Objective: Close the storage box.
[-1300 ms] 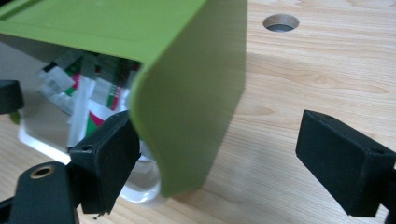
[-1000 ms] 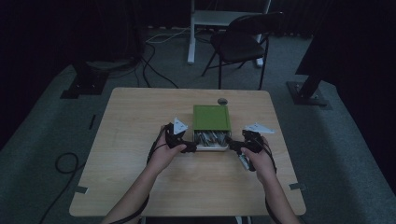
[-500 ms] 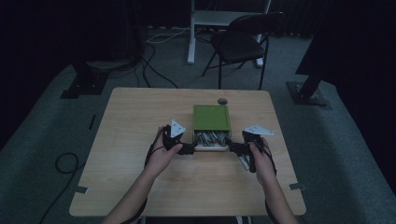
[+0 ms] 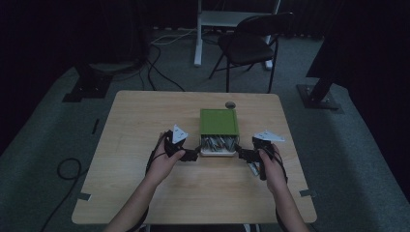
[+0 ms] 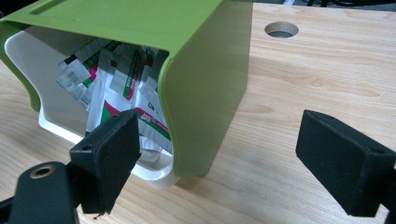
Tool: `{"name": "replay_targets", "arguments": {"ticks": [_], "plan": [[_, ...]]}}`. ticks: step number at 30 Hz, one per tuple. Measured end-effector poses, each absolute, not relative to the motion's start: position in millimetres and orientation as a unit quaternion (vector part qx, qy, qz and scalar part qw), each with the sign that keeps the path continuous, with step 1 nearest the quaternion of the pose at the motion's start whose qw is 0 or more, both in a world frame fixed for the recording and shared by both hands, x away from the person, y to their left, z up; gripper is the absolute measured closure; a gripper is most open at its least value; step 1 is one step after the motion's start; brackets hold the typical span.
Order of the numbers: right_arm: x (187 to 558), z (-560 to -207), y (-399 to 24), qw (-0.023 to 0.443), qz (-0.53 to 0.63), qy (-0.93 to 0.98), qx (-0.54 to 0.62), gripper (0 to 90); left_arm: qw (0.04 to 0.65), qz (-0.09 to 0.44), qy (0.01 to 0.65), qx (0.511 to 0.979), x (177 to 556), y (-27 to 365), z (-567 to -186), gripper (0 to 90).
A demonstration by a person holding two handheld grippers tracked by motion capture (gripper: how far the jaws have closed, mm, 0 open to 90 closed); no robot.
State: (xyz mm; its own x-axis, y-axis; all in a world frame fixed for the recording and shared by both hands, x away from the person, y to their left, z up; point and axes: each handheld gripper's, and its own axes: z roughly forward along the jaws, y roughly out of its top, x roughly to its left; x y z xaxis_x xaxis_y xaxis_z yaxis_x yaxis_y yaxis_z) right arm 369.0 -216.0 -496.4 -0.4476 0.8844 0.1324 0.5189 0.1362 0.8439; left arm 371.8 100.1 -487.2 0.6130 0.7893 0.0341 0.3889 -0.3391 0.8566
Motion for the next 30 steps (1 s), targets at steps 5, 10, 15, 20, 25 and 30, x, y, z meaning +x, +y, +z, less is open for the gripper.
{"name": "replay_targets", "arguments": {"ticks": [5, 10, 15, 20, 25, 30], "plan": [[366.0, -496.1, -219.3, 0.207, 0.445, 0.725, 0.483, 13.5, 0.434, 0.235, 0.379, 0.783, 368.9, 105.7, -488.6, 3.1], [361.5, -496.1, -225.0, 0.207, 0.446, 0.724, 0.484, 13.5, 0.428, 0.242, 0.384, 0.782, 363.0, 112.6, -488.7, 3.1], [356.2, -497.2, -233.0, 0.208, 0.445, 0.722, 0.488, 13.5, 0.429, 0.241, 0.387, 0.78, 356.7, 117.3, -491.4, 3.1], [350.7, -500.0, -241.2, 0.211, 0.443, 0.719, 0.492, 13.5, 0.426, 0.243, 0.391, 0.779, 353.3, 124.9, -495.2, 3.1], [345.0, -504.4, -250.4, 0.212, 0.438, 0.716, 0.5, 13.5, 0.424, 0.243, 0.401, 0.774, 350.2, 135.1, -499.5, 3.1], [339.8, -509.0, -261.6, 0.216, 0.436, 0.709, 0.511, 13.5, 0.419, 0.243, 0.412, 0.772, 347.5, 145.2, -504.6, 3.1]]}}
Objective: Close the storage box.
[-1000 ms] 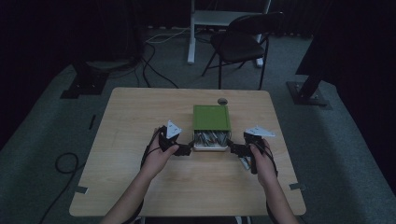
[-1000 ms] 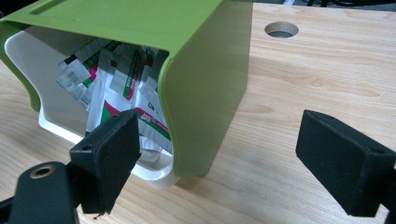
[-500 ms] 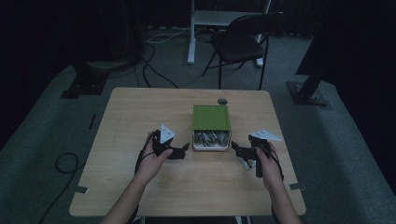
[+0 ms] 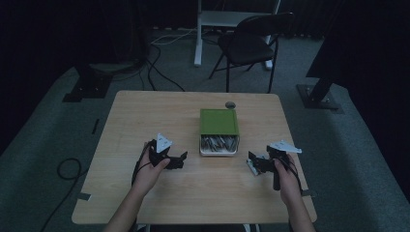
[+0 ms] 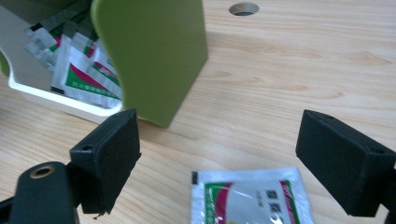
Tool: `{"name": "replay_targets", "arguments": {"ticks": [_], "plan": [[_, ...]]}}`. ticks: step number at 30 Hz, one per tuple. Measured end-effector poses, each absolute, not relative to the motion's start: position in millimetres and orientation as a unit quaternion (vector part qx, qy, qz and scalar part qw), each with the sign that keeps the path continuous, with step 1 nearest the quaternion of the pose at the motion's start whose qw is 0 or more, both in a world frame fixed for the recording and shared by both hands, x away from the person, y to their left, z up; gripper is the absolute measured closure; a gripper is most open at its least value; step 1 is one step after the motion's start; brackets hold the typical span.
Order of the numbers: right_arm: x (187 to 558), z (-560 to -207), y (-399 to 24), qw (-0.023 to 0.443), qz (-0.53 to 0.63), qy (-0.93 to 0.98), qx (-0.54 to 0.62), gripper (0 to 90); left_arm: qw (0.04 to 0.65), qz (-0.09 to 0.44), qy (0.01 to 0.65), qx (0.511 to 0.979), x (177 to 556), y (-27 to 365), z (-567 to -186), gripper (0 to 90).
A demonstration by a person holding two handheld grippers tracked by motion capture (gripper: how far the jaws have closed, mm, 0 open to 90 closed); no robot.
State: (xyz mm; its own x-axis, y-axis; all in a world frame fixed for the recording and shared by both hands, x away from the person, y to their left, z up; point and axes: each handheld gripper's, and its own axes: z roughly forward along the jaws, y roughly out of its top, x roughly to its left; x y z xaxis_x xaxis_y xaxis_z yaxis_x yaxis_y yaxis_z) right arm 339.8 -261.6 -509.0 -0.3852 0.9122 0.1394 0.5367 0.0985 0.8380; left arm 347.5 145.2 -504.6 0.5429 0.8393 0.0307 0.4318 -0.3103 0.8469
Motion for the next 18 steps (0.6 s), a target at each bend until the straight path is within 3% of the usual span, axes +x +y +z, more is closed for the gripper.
{"name": "replay_targets", "arguments": {"ticks": [18], "plan": [[321.0, -528.8, -303.3, 0.23, 0.41, 0.692, 0.548, 13.6, 0.405, 0.251, 0.448, 0.756, 331.8, 180.4, -519.9, 3.1]]}}
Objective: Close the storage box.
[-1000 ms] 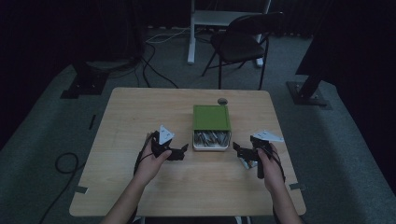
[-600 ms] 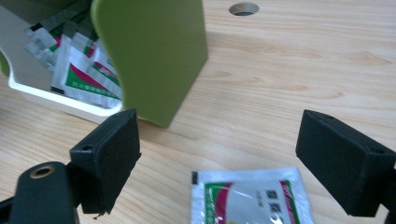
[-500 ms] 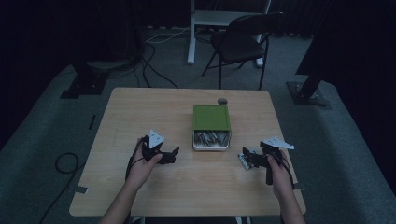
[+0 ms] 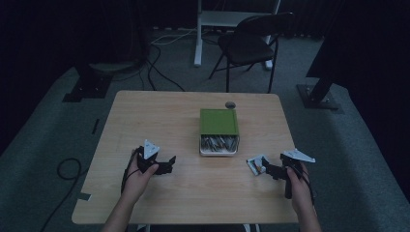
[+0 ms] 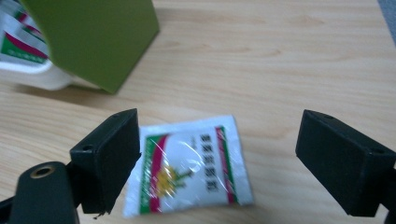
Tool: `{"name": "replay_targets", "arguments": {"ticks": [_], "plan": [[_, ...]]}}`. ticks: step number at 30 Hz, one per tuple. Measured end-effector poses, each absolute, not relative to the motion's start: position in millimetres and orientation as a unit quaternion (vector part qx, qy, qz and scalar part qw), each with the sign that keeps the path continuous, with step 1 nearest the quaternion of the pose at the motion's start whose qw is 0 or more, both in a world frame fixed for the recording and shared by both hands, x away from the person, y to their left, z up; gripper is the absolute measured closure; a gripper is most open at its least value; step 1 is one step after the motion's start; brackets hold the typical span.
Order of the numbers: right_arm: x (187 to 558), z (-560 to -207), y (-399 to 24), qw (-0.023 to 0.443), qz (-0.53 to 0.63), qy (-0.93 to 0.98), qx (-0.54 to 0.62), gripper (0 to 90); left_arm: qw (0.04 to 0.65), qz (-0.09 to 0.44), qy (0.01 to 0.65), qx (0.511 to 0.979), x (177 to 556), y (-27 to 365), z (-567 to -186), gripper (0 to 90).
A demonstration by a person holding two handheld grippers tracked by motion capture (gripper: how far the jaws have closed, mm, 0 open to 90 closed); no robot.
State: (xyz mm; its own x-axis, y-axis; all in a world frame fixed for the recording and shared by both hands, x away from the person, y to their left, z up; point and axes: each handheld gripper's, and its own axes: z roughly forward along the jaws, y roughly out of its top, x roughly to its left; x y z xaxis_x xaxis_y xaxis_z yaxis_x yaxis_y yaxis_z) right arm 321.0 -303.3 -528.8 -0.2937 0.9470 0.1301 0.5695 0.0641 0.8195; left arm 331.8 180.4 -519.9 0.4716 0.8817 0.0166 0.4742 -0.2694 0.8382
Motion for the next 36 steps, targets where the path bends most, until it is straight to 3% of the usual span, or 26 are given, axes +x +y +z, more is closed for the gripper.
{"name": "replay_targets", "arguments": {"ticks": [36], "plan": [[276.8, -560.9, -343.8, 0.259, 0.34, 0.684, 0.592, 13.7, 0.333, 0.281, 0.549, 0.714, 303.1, 259.8, -549.1, 3.1]]}}
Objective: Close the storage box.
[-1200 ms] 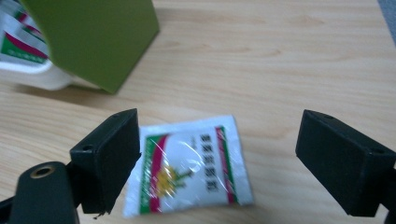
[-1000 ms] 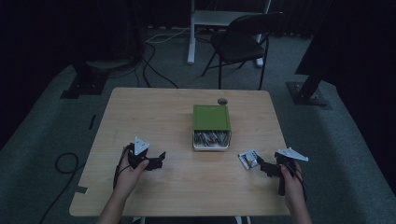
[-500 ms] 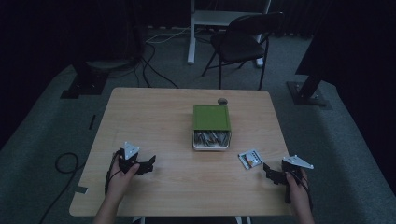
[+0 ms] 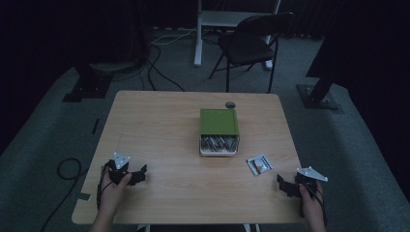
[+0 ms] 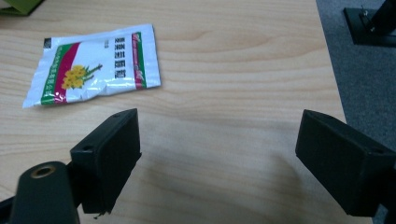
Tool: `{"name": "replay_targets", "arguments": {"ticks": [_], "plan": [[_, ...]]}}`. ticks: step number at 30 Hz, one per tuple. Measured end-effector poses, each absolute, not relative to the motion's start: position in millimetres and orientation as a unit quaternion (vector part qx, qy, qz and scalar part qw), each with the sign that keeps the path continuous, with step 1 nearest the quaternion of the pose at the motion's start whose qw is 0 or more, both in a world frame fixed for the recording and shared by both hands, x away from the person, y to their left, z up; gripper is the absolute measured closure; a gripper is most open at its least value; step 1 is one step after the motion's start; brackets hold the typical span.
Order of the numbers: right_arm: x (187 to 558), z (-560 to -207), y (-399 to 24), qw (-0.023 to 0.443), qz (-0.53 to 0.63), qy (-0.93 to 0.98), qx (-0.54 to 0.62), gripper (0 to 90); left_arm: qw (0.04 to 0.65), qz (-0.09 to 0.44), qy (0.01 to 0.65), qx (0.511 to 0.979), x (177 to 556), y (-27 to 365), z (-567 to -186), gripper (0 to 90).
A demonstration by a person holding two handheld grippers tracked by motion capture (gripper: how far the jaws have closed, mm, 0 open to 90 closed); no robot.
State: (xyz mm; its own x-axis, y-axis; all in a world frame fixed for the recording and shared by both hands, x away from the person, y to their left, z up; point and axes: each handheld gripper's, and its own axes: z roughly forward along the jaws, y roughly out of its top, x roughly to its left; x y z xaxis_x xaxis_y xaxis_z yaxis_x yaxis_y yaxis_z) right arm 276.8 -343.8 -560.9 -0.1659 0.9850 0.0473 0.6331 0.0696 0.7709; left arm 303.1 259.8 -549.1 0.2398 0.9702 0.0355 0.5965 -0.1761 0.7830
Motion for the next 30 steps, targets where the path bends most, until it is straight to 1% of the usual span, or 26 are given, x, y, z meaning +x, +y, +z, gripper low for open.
{"name": "replay_targets", "arguments": {"ticks": [6, 15, 21, 30], "plan": [[273.0, -562.3, -340.6, 0.252, 0.32, 0.698, 0.589, 13.7, 0.316, 0.287, 0.581, 0.693, 298.0, 274.3, -549.7, 3.1], [273.4, -563.2, -339.3, 0.247, 0.31, 0.707, 0.585, 13.0, 0.296, 0.302, 0.609, 0.672, 292.5, 287.9, -550.4, 3.1], [273.7, -563.3, -339.7, 0.246, 0.309, 0.707, 0.587, 12.5, 0.289, 0.3, 0.621, 0.664, 289.3, 292.6, -552.8, 3.1], [273.8, -563.3, -339.7, 0.246, 0.309, 0.707, 0.587, 12.4, 0.273, 0.29, 0.629, 0.668, 289.1, 292.1, -554.8, 3.1]]}}
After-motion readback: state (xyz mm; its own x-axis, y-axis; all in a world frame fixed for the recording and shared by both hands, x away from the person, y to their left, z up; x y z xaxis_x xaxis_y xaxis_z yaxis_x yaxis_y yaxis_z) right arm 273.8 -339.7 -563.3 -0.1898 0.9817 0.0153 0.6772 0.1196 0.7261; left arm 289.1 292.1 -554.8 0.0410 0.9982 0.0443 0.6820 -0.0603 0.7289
